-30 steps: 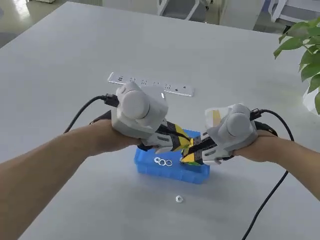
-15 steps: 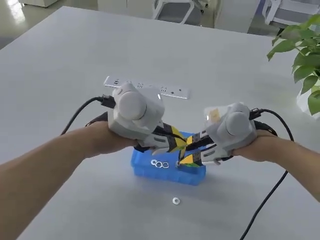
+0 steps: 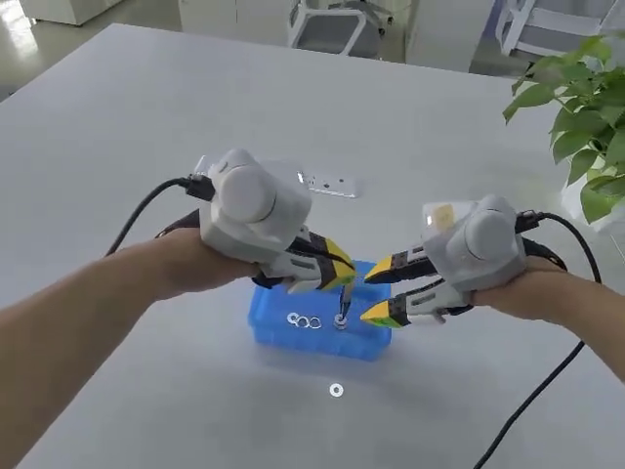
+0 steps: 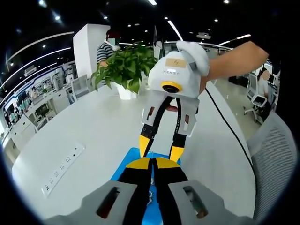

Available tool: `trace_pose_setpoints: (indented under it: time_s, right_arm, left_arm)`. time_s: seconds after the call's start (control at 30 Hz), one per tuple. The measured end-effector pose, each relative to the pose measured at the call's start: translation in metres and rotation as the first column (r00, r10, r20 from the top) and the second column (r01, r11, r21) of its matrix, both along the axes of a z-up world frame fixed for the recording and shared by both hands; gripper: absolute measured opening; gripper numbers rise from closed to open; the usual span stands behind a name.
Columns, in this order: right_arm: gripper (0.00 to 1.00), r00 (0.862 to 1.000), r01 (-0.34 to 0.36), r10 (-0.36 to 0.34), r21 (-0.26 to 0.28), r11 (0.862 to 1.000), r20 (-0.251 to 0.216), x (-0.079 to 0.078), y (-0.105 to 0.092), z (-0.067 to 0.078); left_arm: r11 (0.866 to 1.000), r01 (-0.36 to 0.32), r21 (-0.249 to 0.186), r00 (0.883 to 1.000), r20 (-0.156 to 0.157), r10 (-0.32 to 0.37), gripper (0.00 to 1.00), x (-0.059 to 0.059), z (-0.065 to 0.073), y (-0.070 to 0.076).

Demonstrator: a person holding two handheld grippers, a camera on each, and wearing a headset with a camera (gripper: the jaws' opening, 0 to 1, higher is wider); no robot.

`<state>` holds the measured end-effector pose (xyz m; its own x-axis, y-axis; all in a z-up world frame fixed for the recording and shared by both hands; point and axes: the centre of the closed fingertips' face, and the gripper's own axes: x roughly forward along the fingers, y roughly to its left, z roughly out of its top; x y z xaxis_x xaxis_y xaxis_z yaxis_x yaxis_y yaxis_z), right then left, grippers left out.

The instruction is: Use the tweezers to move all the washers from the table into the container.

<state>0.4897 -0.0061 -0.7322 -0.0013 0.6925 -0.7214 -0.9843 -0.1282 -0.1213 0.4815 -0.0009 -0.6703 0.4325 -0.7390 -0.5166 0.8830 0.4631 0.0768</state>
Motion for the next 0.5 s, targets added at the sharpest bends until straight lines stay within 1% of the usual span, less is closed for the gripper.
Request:
trace_pose_setpoints:
  time_s: [0.23, 0.33, 0.4, 0.5]
  right_arm:
    - [0.37, 0.998, 0.055, -0.055, 0.010, 0.998, -0.005, -0.002, -0.014, 0.005]
    - [0.41, 0.996, 0.086, -0.086, 0.018, 0.996, -0.012, -0.006, -0.019, 0.009]
    - [0.43, 0.995, 0.095, -0.094, 0.018, 0.995, -0.014, -0.009, -0.022, 0.010]
    - [0.47, 0.993, 0.118, -0.117, 0.026, 0.993, -0.020, -0.013, -0.026, 0.012]
  left_arm:
    - [1.000, 0.012, 0.007, 1.000, 0.007, -0.012, 0.05, -0.008, 0.009, 0.000]
    - [1.000, 0.016, 0.010, 1.000, 0.008, -0.016, 0.05, -0.012, 0.012, 0.000]
    - [1.000, 0.018, 0.013, 1.000, 0.008, -0.018, 0.05, -0.014, 0.014, 0.000]
    - [1.000, 0.022, 0.006, 1.000, 0.004, -0.022, 0.05, -0.019, 0.017, -0.001]
